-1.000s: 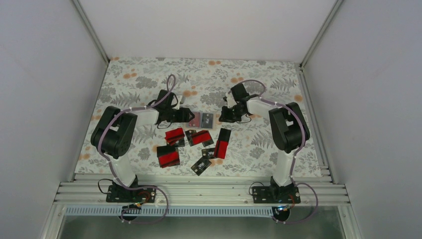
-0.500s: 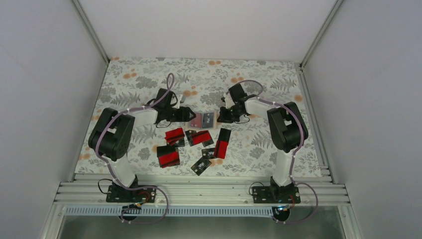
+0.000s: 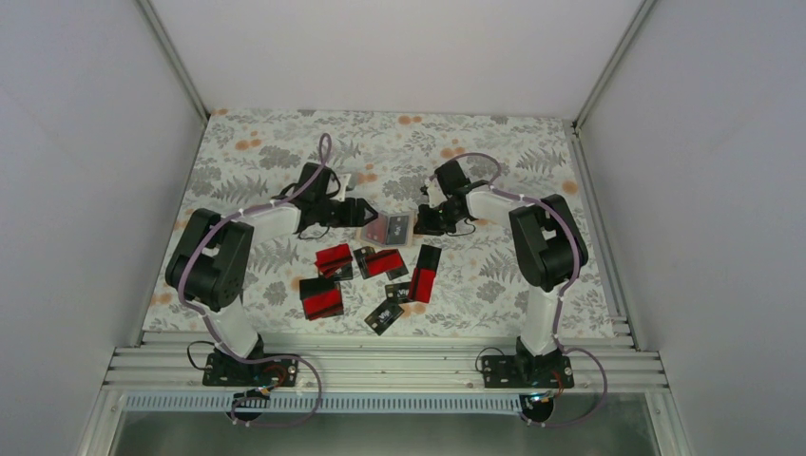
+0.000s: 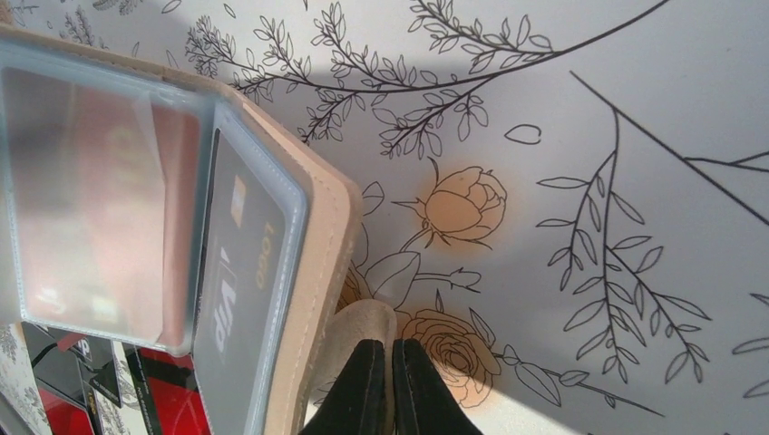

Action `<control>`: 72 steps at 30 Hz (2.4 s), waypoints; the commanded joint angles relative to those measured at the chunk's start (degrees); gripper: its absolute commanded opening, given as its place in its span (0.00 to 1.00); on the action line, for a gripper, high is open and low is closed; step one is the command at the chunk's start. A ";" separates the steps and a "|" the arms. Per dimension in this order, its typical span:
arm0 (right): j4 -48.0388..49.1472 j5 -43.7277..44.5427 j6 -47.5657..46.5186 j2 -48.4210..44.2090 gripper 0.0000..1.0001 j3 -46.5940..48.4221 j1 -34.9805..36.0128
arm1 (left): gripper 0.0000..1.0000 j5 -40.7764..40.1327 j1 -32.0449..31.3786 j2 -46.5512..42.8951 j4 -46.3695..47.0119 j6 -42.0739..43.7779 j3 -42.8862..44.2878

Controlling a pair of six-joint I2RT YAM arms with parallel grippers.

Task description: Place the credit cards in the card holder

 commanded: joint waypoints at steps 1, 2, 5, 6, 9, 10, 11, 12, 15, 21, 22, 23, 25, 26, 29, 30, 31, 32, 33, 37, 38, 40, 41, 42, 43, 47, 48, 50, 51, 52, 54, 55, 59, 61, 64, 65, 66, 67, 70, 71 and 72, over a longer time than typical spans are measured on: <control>0.90 -0.58 0.21 1.10 0.05 1.69 0.84 | 0.68 1.99 -0.50 -2.15 0.00 -0.70 1.64; 0.90 -0.60 0.21 1.11 0.04 1.61 0.84 | 0.68 2.16 -0.58 -2.34 -0.07 -0.79 1.81; 0.96 -0.53 0.21 0.95 0.04 1.46 0.90 | 0.68 2.47 -0.85 -2.45 -0.48 -0.89 2.54; 0.99 -0.53 0.21 0.98 0.04 1.43 0.93 | 0.68 2.56 -0.94 -2.45 -0.53 -0.95 2.77; 1.03 -0.53 0.21 0.82 0.05 1.29 0.93 | 0.68 2.88 -1.21 -2.53 -0.42 -1.37 3.08; 1.07 -0.53 0.18 0.80 0.04 1.34 0.93 | 0.68 3.03 -1.30 -2.55 -0.32 -1.44 3.23; 1.08 -0.57 0.25 0.84 0.04 1.31 0.93 | 0.68 3.21 -1.39 -2.56 -0.28 -1.55 3.35; 1.08 -0.53 0.24 0.85 0.05 1.24 0.93 | 0.68 3.41 -1.52 -2.57 -0.20 -1.67 3.47; 1.16 -0.61 0.27 0.80 0.04 1.35 0.94 | 0.68 3.79 -1.87 -2.16 -0.10 -1.93 3.93; 1.25 -0.80 0.20 0.93 0.04 1.35 0.96 | 0.68 3.70 -2.73 -1.68 0.30 -2.58 4.46; 1.25 -0.79 0.13 0.88 0.04 1.36 0.97 | 0.68 3.73 -2.89 -1.70 0.27 -2.63 4.63; 1.25 -0.86 0.18 0.81 0.04 1.37 1.01 | 0.68 3.72 -3.12 -1.71 0.26 -2.67 4.75; 1.31 -0.88 0.08 0.81 0.04 1.36 1.01 | 0.68 3.59 -3.38 -1.59 0.13 -2.82 5.03; 1.26 -0.88 0.00 0.76 0.04 1.43 1.02 | 0.68 3.50 -3.50 -1.45 0.02 -2.80 5.26; 1.17 -0.93 -0.05 0.57 0.04 1.37 1.02 | 0.68 3.28 -3.89 -1.11 -0.10 -2.89 5.55; 1.12 -0.82 -0.07 0.53 0.04 1.35 0.98 | 0.68 3.28 -4.03 -0.98 -0.05 -2.95 5.64; 1.08 -0.82 -0.09 0.50 0.05 1.30 1.01 | 0.68 3.28 -4.18 -0.89 -0.01 -2.95 5.66; 1.09 -0.79 -0.12 0.45 0.04 1.26 1.01 | 0.68 3.29 -4.35 -0.80 0.00 -3.02 5.76; 1.07 -0.79 -0.14 0.37 0.05 1.19 1.02 | 0.68 3.18 -4.50 -0.71 0.04 -3.05 5.72; 1.00 -0.82 -0.15 0.26 0.04 1.08 1.01 | 0.68 2.94 -4.99 -0.37 0.08 -3.17 5.92; 1.00 -0.79 -0.23 0.22 0.05 1.08 1.01 | 0.68 2.93 -5.12 -0.29 0.08 -3.23 5.93; 0.92 -0.79 -0.23 0.15 0.05 1.08 1.02 | 0.68 2.93 -5.22 -0.22 0.12 -3.24 5.86; 0.90 -0.79 -0.22 0.12 0.05 1.07 1.02 | 0.68 2.86 -5.30 -0.16 0.08 -3.22 5.90; 0.91 -0.79 -0.20 0.07 0.04 1.04 1.02 | 0.68 2.80 -5.35 -0.02 0.11 -3.24 5.92; 0.90 -0.82 -0.23 0.06 0.05 1.03 1.02 | 0.68 2.83 -5.37 0.06 0.16 -3.19 5.91; 0.87 -0.84 -0.23 -0.10 0.04 1.08 1.02 | 0.68 2.92 -5.53 0.65 0.32 -3.16 5.90; 0.77 -0.82 -0.23 -0.05 0.04 1.06 1.02 | 0.68 2.93 -5.57 0.77 0.37 -3.18 5.92; 0.73 -0.79 -0.19 -0.14 0.04 1.08 1.02 | 0.68 2.95 -5.62 0.83 0.50 -3.17 5.89; 0.65 -0.82 -0.23 -0.17 0.04 1.08 1.02 | 0.68 2.93 -5.68 0.96 0.52 -3.17 5.92; 0.64 -0.79 -0.22 -0.14 0.04 1.06 1.02 | 0.68 3.00 -5.71 0.98 0.56 -3.23 5.97; 0.64 -0.85 -0.23 -0.17 0.04 1.17 1.02 | 0.68 3.11 -5.77 1.19 0.67 -3.20 6.06; 0.59 -0.80 -0.22 -0.17 0.04 1.18 1.02 | 0.68 3.15 -5.79 1.24 0.69 -3.20 6.10; 0.42 -0.79 -0.19 -0.08 0.04 1.41 1.02 | 0.68 3.11 -5.94 1.35 0.77 -3.25 6.19; 0.38 -0.80 -0.24 -0.07 0.04 1.37 1.02 | 0.68 3.06 -5.95 1.29 0.65 -3.16 6.14; 0.34 -0.80 -0.23 -0.12 0.04 1.39 1.01 | 0.68 2.40 -6.05 1.01 0.31 -2.93 5.93; 0.34 -0.79 -0.23 -0.14 0.04 1.43 1.02 | 0.68 2.10 -5.98 0.98 0.14 -2.76 5.81; 0.29 -0.79 -0.23 -0.13 0.05 1.43 1.02 | 0.68 1.87 -5.95 0.98 0.03 -2.68 5.71; 0.29 -0.81 -0.23 -0.12 0.04 1.42 0.98 | 0.68 1.80 -5.97 1.00 0.00 -2.60 5.62; 0.24 -0.80 -0.21 -0.06 0.04 1.52 1.02 | 0.68 1.26 -6.01 0.99 -0.04 -2.61 5.23; 0.16 -0.73 -0.26 -0.08 0.04 1.59 1.02 | 0.68 0.59 -6.07 0.86 -0.46 -2.39 5.27; 0.12 -0.63 -0.36 -0.04 0.04 1.59 1.00 | 0.68 -0.36 -6.04 0.70 -1.09 -2.07 5.23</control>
